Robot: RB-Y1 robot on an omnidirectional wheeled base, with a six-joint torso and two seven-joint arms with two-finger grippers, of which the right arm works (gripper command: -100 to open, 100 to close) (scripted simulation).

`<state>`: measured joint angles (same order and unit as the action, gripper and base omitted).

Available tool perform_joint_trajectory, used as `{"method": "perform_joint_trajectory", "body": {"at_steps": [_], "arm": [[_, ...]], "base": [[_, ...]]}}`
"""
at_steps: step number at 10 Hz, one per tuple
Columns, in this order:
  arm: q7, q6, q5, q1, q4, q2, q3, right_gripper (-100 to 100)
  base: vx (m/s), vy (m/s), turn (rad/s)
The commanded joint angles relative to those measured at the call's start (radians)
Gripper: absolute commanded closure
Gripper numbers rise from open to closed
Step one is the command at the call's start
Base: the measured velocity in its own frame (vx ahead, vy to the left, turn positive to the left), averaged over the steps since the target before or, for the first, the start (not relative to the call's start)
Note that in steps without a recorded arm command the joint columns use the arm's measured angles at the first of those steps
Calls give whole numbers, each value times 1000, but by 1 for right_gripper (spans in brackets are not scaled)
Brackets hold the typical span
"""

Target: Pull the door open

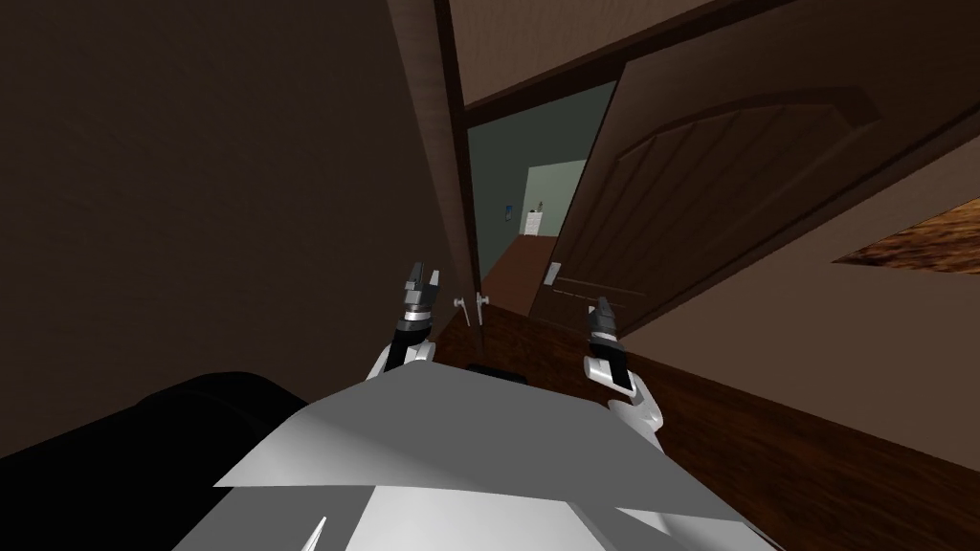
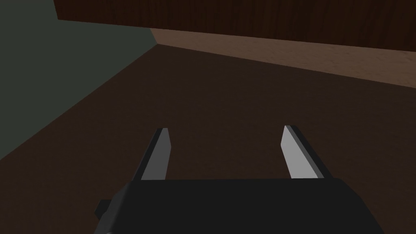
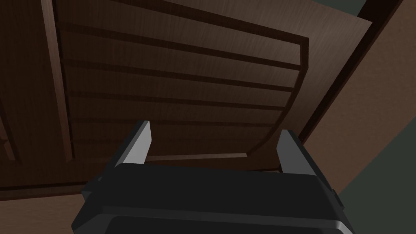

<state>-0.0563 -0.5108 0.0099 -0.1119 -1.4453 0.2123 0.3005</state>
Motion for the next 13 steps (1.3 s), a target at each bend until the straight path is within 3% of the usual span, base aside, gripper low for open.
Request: {"method": "perform_joint_trajectory", "body": {"at_steps": [1, 2, 4, 5, 6, 7, 8, 9, 10, 11, 13], "arm": [[-7, -2, -2, 32, 50, 14, 20, -100], [-7, -2, -2, 32, 72, 14, 20, -100], [-19, -2, -5, 88, 151, 39, 54, -100], [-19, -2, -5, 88, 179, 39, 54, -100], [-24, -2, -7, 116, 213, 50, 71, -100], [-24, -2, -7, 116, 237, 50, 71, -100], [-30, -2, -8, 143, 275, 62, 88, -100], [-30, -2, -8, 143, 291, 62, 88, -100], [-35, -3, -10, 170, 317, 73, 104, -100], [-35, -3, -10, 170, 344, 73, 104, -100], [-45, -3, -13, 222, 427, 95, 135, -100]], "base": [[52, -18, 121], [47, -16, 82], [64, -18, 173], [58, -20, 77], [62, -11, 123], [47, -13, 72], [41, -20, 138], [41, -20, 63], [52, -10, 114], [41, -16, 72], [62, -27, 176]]}}
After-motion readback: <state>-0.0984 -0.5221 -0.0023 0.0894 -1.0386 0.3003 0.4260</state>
